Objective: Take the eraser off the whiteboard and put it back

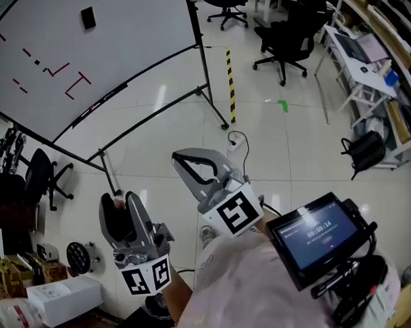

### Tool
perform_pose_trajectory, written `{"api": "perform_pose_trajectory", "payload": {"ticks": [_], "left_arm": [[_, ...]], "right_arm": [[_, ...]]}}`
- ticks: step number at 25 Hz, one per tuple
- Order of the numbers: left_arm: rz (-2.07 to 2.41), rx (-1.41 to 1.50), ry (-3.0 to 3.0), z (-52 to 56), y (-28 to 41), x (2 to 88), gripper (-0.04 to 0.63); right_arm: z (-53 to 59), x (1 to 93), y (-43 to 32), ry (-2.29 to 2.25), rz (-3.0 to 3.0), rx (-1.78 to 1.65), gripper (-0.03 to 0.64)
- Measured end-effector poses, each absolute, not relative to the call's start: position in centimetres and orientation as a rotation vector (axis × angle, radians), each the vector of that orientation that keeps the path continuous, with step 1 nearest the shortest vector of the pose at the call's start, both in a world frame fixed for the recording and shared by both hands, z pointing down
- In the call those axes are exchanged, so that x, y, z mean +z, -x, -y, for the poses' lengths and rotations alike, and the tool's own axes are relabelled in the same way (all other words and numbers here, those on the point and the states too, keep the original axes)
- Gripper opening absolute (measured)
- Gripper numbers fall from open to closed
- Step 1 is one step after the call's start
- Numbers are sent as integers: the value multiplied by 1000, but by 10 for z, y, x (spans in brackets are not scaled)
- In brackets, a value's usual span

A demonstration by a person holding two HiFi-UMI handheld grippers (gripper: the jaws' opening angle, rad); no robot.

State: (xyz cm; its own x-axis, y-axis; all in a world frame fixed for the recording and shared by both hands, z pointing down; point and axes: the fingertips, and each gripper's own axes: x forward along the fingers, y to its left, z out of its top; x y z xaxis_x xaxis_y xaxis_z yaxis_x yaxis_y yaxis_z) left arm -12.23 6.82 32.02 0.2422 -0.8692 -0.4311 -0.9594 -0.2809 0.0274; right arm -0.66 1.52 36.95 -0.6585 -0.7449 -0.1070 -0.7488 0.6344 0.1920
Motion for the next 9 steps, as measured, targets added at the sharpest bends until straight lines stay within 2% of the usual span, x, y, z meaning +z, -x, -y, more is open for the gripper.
{"api": "perform_pose_trajectory", "payload": {"ticks": [9], "left_arm": [[-1703,582,2270,-84,123,325,212]], "right_arm": [[-26,375,11,1265,-2845,385,3]]}}
